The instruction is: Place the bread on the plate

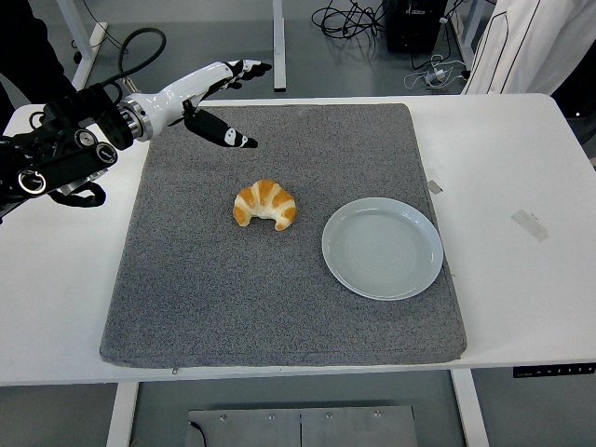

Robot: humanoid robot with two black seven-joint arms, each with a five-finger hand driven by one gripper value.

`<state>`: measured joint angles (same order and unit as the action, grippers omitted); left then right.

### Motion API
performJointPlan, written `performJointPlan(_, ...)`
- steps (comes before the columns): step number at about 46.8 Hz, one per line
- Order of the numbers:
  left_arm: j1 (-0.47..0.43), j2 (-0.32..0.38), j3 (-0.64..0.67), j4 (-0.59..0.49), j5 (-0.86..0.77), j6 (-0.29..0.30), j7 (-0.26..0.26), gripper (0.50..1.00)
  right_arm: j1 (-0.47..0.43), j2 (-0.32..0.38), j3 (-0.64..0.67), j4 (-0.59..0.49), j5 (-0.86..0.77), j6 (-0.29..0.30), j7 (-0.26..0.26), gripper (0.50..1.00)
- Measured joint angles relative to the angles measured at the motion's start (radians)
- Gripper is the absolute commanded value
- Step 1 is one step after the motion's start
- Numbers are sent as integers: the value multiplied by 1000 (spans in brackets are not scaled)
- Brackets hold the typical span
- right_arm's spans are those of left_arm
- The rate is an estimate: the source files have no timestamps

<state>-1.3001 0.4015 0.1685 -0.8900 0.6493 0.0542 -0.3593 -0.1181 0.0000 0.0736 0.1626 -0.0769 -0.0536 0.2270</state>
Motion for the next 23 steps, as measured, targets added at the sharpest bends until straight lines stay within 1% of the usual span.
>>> performJointPlan(3, -17, -1, 54, -1, 27, -2, -1, 974, 0, 0, 0, 0, 0, 0, 0, 1000)
performJointPlan(7, -23, -7, 77, -2, 52, -2, 2, 972, 0, 0, 0, 0, 0, 0, 0, 1000)
performJointPlan(13, -22, -18, 85, -7, 57, -2, 19, 933, 0, 0, 0, 0, 0, 0, 0, 1000)
performJointPlan(16, -19, -43, 89, -9, 71, 2, 52, 927, 0, 0, 0, 0, 0, 0, 0, 1000)
performJointPlan(21, -18, -72, 89, -9, 123, 15, 127, 922, 0, 0, 0, 0, 0, 0, 0, 1000)
performJointPlan(23, -17, -79, 88, -10, 142, 25, 142, 922, 0, 0, 0, 0, 0, 0, 0, 1000)
